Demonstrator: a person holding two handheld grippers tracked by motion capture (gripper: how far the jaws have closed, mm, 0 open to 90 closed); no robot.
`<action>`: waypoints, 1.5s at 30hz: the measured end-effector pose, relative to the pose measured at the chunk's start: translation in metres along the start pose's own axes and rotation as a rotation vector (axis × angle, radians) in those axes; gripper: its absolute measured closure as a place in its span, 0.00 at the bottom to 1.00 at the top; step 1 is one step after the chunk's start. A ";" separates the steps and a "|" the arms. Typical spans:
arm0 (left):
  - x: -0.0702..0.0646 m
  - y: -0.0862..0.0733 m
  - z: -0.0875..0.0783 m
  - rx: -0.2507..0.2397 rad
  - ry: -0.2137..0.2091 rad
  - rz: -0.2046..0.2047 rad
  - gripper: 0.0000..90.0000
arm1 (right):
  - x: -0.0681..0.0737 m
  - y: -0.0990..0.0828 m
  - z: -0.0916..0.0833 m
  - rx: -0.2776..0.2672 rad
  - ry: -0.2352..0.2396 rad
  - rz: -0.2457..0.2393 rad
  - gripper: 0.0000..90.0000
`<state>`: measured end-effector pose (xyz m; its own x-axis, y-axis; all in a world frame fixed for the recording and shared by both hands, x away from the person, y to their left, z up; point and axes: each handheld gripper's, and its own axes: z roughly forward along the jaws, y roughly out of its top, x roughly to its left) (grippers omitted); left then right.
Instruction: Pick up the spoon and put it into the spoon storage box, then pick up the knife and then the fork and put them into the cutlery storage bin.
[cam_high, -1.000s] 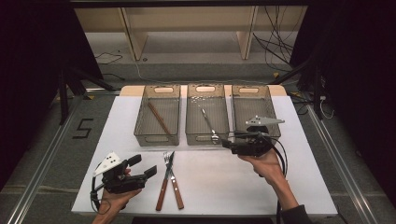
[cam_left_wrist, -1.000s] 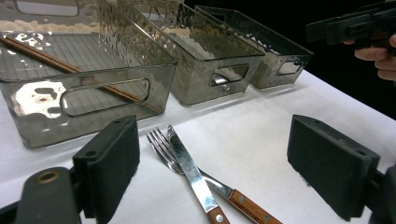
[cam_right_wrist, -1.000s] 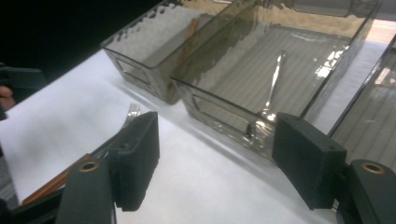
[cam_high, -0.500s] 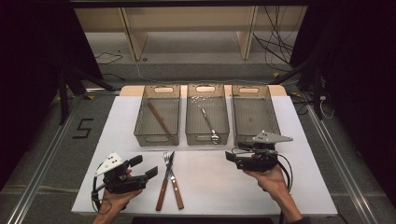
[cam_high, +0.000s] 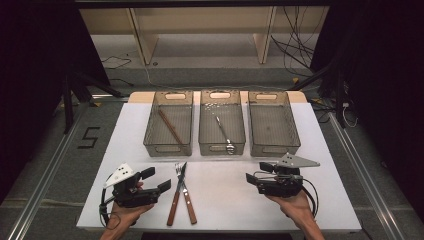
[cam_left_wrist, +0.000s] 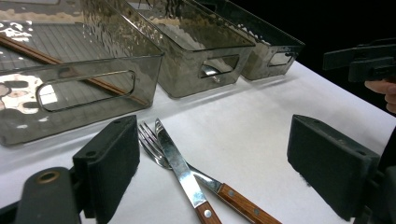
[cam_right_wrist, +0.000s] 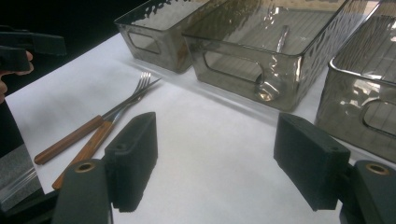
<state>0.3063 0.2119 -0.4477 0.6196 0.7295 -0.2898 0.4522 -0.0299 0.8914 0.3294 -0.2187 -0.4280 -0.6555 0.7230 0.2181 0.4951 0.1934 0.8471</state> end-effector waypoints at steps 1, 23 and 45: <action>0.000 0.000 0.001 0.002 -0.004 0.001 0.18 | 0.000 -0.002 -0.001 -0.002 0.002 0.001 0.34; -0.006 -0.002 0.007 0.076 -0.062 0.017 0.18 | 0.004 -0.021 -0.009 0.005 -0.031 -0.015 0.30; -0.034 -0.017 0.028 0.360 -0.179 0.184 0.93 | 0.009 -0.024 -0.010 0.027 -0.035 -0.029 0.30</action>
<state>0.2953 0.1687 -0.4629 0.7977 0.5607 -0.2220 0.4992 -0.4077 0.7646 0.3057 -0.2235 -0.4418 -0.6497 0.7395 0.1761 0.4917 0.2322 0.8392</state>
